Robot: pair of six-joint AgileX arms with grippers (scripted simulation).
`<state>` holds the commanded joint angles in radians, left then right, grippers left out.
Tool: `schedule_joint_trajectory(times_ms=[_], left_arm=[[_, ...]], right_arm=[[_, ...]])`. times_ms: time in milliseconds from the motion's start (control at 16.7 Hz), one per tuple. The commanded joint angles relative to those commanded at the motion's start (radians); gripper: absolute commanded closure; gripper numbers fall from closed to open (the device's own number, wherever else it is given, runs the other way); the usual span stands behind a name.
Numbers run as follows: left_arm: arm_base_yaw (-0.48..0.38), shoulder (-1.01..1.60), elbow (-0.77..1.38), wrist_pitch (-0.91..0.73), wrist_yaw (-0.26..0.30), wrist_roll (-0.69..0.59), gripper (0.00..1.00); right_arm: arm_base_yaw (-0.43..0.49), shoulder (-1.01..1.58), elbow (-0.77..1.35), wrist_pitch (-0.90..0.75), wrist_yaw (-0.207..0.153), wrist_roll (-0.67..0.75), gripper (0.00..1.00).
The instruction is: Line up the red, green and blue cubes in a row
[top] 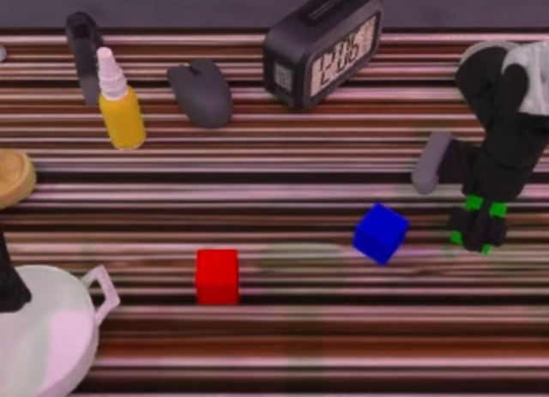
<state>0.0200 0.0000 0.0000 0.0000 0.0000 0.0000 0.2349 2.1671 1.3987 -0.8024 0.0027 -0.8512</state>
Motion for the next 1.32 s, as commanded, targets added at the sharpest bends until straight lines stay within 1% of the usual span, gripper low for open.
schedule_joint_trajectory(times_ms=[360,480,780,1140,1200,1320], left_arm=[[0.000,0.000,0.000,0.000,0.000,0.000,0.00],[0.000,0.000,0.000,0.000,0.000,0.000,0.00],[0.000,0.000,0.000,0.000,0.000,0.000,0.00],[0.000,0.000,0.000,0.000,0.000,0.000,0.00],[0.000,0.000,0.000,0.000,0.000,0.000,0.00],[0.000,0.000,0.000,0.000,0.000,0.000,0.00]], right_arm=[[-0.002,-0.011,0.002,-0.011,-0.001,0.005,1.00],[-0.005,-0.026,0.026,-0.049,-0.001,0.008,1.00],[0.007,-0.101,0.123,-0.229,-0.002,0.001,1.00],[0.006,-0.109,0.136,-0.247,-0.002,0.004,1.00],[0.019,-0.103,0.146,-0.252,-0.002,0.006,1.00],[0.075,-0.082,0.185,-0.272,-0.002,0.015,1.00]])
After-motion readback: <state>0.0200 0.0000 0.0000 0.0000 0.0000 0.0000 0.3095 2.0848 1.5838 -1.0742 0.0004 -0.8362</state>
